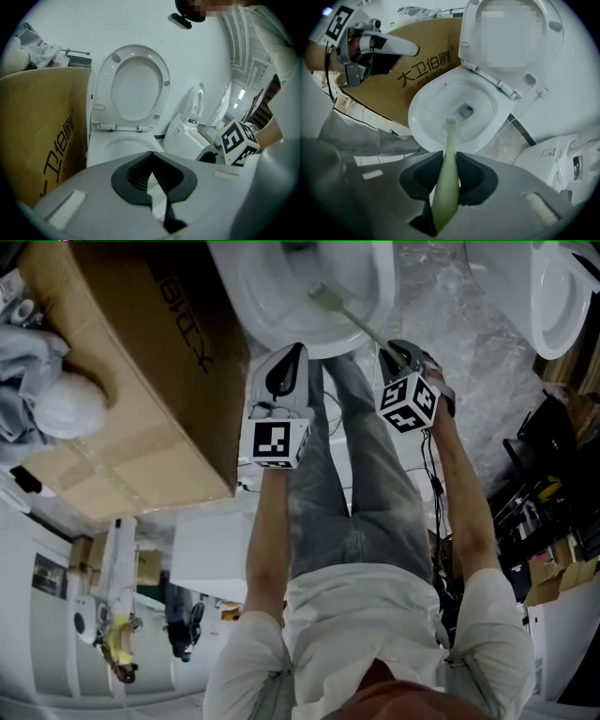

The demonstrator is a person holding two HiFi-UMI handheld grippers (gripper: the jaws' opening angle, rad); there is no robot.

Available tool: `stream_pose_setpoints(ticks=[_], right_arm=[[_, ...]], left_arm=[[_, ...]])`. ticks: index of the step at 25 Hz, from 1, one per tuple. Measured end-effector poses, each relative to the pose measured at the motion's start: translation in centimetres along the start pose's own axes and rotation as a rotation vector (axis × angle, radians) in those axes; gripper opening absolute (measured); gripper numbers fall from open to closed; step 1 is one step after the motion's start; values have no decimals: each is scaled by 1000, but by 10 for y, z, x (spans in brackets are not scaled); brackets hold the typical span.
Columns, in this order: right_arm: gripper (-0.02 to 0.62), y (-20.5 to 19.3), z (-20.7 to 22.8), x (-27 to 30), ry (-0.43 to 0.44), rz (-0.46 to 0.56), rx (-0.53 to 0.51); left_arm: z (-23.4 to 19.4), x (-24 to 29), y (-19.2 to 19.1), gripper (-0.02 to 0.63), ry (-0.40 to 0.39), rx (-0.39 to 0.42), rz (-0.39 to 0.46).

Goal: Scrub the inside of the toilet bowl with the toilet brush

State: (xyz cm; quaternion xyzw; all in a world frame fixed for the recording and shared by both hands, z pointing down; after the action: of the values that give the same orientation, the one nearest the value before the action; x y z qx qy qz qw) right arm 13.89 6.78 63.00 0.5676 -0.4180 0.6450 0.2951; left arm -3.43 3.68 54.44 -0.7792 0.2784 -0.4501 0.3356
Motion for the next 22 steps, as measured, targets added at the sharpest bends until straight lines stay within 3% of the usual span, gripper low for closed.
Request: stream_pose_setpoints(ticks=[8, 22], right_arm=[[92, 0, 26, 1, -24, -10, -167], [92, 22, 80, 9, -85, -18, -345]], left_arm=[[-2, 7, 1, 17, 2, -13, -4], [-9, 21, 11, 17, 6, -28, 0]])
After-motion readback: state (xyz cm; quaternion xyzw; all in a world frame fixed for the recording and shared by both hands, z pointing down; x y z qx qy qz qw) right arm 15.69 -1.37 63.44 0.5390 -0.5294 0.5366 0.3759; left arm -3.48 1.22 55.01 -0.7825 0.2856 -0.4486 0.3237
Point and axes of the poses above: the fingertips, and each gripper's own axes: x forward along the fingers, z to its right, y out of its top, the point moved 1 cm from there along -x, backward along the fingers, and after that the axes turned 3 degrees about z, right-handed, at the moved point
